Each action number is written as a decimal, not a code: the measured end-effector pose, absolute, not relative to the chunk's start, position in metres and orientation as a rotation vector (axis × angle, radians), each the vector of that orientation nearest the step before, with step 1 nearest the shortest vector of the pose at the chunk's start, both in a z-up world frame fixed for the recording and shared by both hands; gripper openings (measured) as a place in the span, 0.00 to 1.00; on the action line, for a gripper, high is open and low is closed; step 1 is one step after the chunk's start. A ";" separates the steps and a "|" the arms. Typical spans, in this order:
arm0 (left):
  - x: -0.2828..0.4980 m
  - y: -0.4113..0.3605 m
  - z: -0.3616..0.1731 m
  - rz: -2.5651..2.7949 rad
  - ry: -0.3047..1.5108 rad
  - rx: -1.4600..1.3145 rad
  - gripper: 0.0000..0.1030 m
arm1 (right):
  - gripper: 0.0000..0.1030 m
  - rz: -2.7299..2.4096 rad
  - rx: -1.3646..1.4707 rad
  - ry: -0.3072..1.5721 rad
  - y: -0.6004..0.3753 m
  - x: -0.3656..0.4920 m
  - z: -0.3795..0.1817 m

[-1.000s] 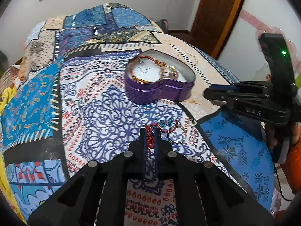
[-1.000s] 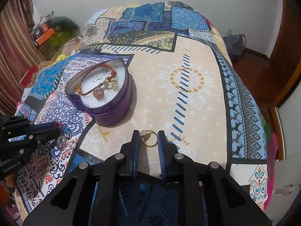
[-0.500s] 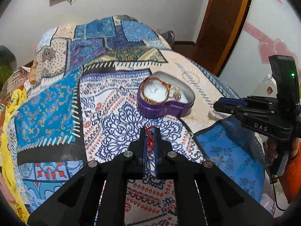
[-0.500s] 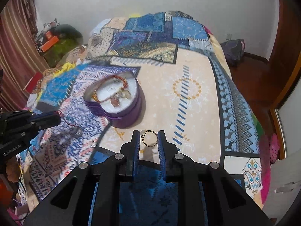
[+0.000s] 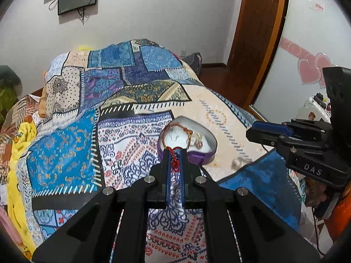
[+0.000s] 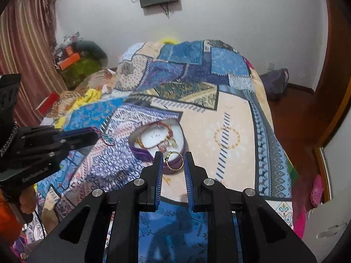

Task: Organize jewelry
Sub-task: 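Carry the bracelet into the tin with the left tool while the right tool lowers the ring in, then open and lift both tools away from the tin, then grasp a silver ring with the left tool while the right tool grasps a small ring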

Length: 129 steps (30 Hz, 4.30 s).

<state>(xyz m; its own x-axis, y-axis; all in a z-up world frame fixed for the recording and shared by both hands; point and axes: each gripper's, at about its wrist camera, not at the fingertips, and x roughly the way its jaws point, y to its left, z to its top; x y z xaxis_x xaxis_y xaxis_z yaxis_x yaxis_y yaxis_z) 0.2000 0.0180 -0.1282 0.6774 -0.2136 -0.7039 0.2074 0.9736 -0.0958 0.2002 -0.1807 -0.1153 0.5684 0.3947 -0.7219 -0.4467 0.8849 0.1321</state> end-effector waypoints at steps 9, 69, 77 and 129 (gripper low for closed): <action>0.219 0.016 -0.126 -0.244 0.774 -0.007 0.05 | 0.16 0.522 -0.056 0.808 -0.168 0.210 -0.112; 0.262 0.018 -0.160 -0.284 0.892 -0.006 0.06 | 0.17 0.592 -0.169 1.001 -0.137 0.266 -0.144; 0.239 0.026 -0.141 -0.242 0.858 -0.007 0.19 | 0.17 0.569 -0.185 0.922 -0.137 0.241 -0.115; 0.187 0.025 -0.199 -0.284 0.964 -0.004 0.38 | 0.24 0.594 -0.264 1.004 -0.135 0.184 -0.178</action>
